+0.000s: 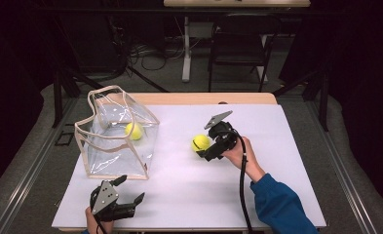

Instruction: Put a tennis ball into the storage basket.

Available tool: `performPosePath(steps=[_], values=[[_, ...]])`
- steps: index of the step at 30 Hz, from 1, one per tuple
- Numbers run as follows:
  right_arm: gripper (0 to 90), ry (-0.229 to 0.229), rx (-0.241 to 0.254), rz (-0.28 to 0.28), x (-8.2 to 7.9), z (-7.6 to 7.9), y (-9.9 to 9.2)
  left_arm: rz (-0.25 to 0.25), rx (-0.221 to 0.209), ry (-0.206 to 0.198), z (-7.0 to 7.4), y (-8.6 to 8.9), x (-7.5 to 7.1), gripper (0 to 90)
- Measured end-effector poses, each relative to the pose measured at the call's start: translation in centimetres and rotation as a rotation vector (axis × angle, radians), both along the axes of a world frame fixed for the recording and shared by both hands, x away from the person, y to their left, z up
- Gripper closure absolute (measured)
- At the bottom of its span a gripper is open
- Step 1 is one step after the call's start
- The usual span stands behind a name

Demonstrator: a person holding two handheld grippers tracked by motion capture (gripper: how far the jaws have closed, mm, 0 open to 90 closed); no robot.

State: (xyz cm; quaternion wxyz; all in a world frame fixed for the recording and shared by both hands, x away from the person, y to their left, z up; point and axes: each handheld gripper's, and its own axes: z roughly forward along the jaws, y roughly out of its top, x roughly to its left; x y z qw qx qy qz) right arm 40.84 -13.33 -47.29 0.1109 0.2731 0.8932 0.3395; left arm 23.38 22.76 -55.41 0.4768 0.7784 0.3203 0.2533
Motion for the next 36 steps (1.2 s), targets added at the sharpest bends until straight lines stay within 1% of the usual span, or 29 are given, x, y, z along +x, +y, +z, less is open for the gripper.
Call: performPosePath(steps=[3, 4, 8, 11, 14, 15, 17, 20, 23, 26, 28, 31, 32, 35, 36], values=[[0.0, 0.007, -0.003, -0.014, 0.1, -0.2, -0.3, -0.005, 0.004, -0.003, 0.0, 0.0, 0.0, 16.1], [0.0, 0.005, 0.003, -0.024, 0.2, -0.2, -0.5, -0.006, 0.002, -0.002, 0.1, -0.1, 0.0, 16.1], [0.0, 0.006, 0.011, -0.035, 0.3, -0.2, -0.9, -0.006, 0.003, -0.001, 0.0, -0.1, 0.1, 16.1], [0.0, 0.009, -0.004, -0.045, 0.7, -0.3, -1.0, -0.004, 0.003, -0.005, 0.1, -0.1, 0.0, 16.1], [0.0, 0.01, -0.002, -0.048, 0.8, -0.4, -1.0, -0.006, 0.005, -0.002, 0.1, -0.2, 0.0, 16.1], [0.0, 0.014, 0.004, -0.049, 0.9, -0.5, -0.9, -0.008, -0.006, 0.002, 0.1, -0.2, 0.0, 16.1], [0.0, 0.014, -0.007, -0.057, 1.2, -0.7, -0.9, -0.008, -0.007, 0.001, 0.1, -0.2, 0.0, 16.1], [0.0, 0.026, -0.015, -0.069, 1.8, -1.0, -0.8, -0.008, -0.008, 0.0, 0.1, -0.2, 0.0, 16.1], [0.0, 0.035, -0.012, -0.067, 2.5, -1.2, -0.6, -0.011, 0.001, -0.004, 0.2, -0.3, 0.0, 16.1], [0.0, 0.062, 0.01, -0.055, 3.0, -1.3, -0.5, -0.01, -0.001, -0.003, 0.1, -0.3, 0.0, 16.1], [0.0, 0.071, 0.022, -0.048, 3.3, -1.3, -0.3, -0.008, 0.001, -0.003, 0.1, -0.3, 0.0, 16.1], [0.0, 0.08, 0.015, -0.047, 3.9, -1.4, -0.1, -0.008, 0.002, -0.002, 0.1, -0.3, 0.0, 16.1], [0.0, 0.091, 0.015, -0.051, 4.2, -1.6, 0.0, -0.008, 0.003, -0.002, 0.1, -0.3, 0.1, 16.1], [0.0, 0.094, 0.015, -0.051, 4.4, -1.9, 0.2, -0.009, 0.002, -0.001, 0.1, -0.3, 0.1, 16.1], [0.0, 0.101, 0.007, -0.046, 4.5, -2.0, 0.2, -0.008, 0.002, -0.002, 0.1, -0.3, 0.1, 16.1]])
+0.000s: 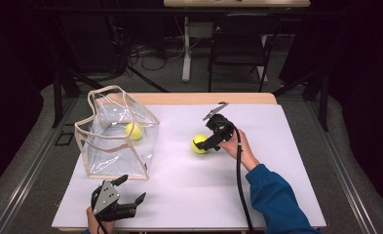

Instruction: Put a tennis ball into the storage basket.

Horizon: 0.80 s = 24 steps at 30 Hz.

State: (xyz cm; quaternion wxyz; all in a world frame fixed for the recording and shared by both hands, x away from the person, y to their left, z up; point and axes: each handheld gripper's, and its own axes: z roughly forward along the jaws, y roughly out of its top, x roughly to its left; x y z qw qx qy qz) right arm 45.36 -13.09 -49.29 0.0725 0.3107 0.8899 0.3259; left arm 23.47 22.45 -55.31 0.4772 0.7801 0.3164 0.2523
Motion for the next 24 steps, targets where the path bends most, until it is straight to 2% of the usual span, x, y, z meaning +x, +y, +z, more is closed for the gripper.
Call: performPosePath(steps=[3, 6, 15, 24], values=[[0.0, 0.01, -0.006, 0.006, 0.2, -0.4, 0.3, -0.002, 0.0, 0.0, 0.0, 0.0, 0.0, 16.1], [0.0, 0.03, -0.038, 0.002, 0.4, -0.9, 0.7, -0.002, 0.0, 0.001, 0.0, 0.0, 0.0, 16.1], [0.0, 0.08, -0.048, 0.025, 1.0, -2.3, 1.3, -0.004, 0.002, -0.002, 0.0, 0.0, -0.1, 16.1], [2.1, 0.095, -0.075, 0.029, 1.5, -3.2, 1.9, -0.004, 0.007, 0.003, 0.0, 0.0, 0.0, 16.1]])
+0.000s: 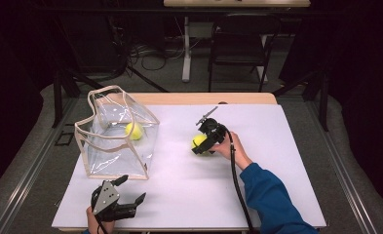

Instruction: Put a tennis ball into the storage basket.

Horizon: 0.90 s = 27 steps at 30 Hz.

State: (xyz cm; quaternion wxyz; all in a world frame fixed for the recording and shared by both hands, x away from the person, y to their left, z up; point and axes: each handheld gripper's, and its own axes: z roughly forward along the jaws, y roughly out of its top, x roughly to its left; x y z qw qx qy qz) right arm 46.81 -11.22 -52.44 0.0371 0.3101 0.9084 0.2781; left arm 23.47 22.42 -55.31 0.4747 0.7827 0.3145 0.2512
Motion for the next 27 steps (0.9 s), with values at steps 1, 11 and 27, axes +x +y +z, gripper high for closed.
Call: performPosePath(steps=[1, 11, 27], values=[[2.8, 0.004, -0.005, 0.0, 0.09, -0.15, 0.04, 0.0, -0.002, -0.001, 0.0, -0.02, -0.02, 16.1], [16.4, -0.008, -0.057, -0.016, 0.26, -0.62, 0.32, -0.002, -0.003, 0.003, -0.02, -0.01, -0.02, 16.1], [25.8, -0.008, -0.08, 0.037, -0.33, -0.23, 0.87, -0.003, -0.001, 0.0, -0.02, 0.01, -0.02, 16.1]])
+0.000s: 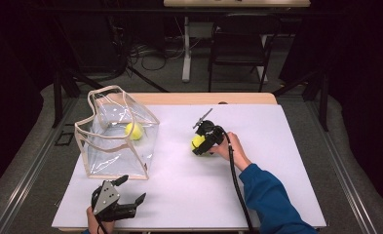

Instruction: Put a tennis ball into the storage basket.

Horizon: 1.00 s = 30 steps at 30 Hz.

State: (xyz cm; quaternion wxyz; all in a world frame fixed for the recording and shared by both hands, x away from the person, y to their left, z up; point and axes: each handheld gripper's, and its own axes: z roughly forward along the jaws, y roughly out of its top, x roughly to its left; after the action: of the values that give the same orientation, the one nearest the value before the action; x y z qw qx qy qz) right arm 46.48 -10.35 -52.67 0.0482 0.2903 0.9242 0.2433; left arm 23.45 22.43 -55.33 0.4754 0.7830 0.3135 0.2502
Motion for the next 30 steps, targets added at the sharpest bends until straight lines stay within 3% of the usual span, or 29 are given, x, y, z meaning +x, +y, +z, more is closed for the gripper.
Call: performPosePath(steps=[10, 20, 30], values=[[25.9, -0.02, 0.006, 0.011, -0.4, 1.2, 0.4, 0.0, -0.007, 0.001, 0.0, 0.0, 0.0, 16.1], [26.0, -0.035, -0.026, 0.019, -0.9, 1.8, 0.7, -0.004, 0.003, 0.003, 0.0, 0.0, 0.0, 16.1], [26.0, -0.049, -0.016, 0.026, -1.3, 3.2, 0.8, -0.001, 0.0, 0.002, 0.0, -0.1, 0.0, 16.1]])
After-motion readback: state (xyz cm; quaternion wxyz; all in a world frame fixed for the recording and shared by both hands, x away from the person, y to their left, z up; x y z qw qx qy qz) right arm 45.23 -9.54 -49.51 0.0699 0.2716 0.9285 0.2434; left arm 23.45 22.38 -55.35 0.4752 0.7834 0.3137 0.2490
